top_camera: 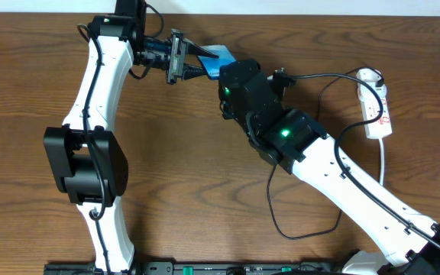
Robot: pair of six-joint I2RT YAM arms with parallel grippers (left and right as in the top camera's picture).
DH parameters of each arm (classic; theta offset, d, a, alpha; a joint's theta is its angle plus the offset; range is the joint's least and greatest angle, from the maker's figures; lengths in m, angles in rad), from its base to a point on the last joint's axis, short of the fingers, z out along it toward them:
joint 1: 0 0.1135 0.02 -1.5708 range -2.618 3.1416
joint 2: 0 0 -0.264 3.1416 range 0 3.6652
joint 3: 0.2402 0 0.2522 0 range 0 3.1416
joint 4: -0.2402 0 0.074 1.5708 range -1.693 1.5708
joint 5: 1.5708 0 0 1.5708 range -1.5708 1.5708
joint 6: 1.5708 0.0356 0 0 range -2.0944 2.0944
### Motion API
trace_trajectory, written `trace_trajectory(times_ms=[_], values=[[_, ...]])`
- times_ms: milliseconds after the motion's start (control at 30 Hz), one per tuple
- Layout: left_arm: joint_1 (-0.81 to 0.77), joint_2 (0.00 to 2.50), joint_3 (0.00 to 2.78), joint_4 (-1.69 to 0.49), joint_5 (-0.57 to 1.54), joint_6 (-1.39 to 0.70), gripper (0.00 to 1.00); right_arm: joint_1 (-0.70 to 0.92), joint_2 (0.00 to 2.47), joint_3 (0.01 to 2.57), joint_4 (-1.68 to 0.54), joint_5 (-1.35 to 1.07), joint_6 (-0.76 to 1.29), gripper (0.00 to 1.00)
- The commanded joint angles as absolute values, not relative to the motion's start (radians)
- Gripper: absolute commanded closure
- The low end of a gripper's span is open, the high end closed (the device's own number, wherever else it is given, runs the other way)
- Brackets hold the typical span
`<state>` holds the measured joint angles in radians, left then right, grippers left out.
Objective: Plug charger to phone and switch on socket
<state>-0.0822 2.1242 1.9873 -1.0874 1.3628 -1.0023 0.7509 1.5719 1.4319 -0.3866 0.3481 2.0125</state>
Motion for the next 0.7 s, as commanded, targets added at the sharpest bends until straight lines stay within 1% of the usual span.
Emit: trace_trajectory(times_ms=[0, 133, 200, 267, 367, 567, 600, 633, 667], values=[[-0.083, 2.091, 2.008, -1.087, 1.38, -1.008, 0.75, 0.761, 1.557, 1.459, -0.366, 0.344, 2.027, 0.98], [-0.083, 2.091, 2.008, -1.087, 1.38, -1.008, 0.76, 0.761, 1.557, 1.459, -0.367, 0.337, 2.027, 0.98], [-0.083, 2.091, 2.008, -1.087, 1.38, -1.008, 0.8, 0.761, 1.557, 1.459, -0.367, 0.338, 2.027, 0.98], [-0.083, 2.091, 2.008, -1.087, 1.38, -1.008, 0.81, 0.761, 1.557, 1.459, -0.367, 0.337, 2.027, 0.98], [-0.083, 2.091, 2.008, -1.088, 1.38, -1.009, 0.92, 0.761, 1.557, 1.459, -0.366, 0.337, 2.027, 0.97], [-0.083, 2.091, 2.008, -1.094, 1.38, -1.008, 0.92, 0.761, 1.557, 1.459, -0.367, 0.337, 2.026, 0.94], [-0.083, 2.091, 2.008, -1.094, 1.38, -1.008, 0.93, 0.761, 1.557, 1.459, -0.367, 0.338, 2.026, 0.92], [-0.083, 2.091, 2.008, -1.094, 1.38, -1.008, 0.92, 0.761, 1.557, 1.459, -0.367, 0.338, 2.026, 0.86], [-0.083, 2.091, 2.008, -1.093, 1.38, -1.008, 0.93, 0.76, 1.557, 1.459, -0.367, 0.339, 2.025, 0.76]])
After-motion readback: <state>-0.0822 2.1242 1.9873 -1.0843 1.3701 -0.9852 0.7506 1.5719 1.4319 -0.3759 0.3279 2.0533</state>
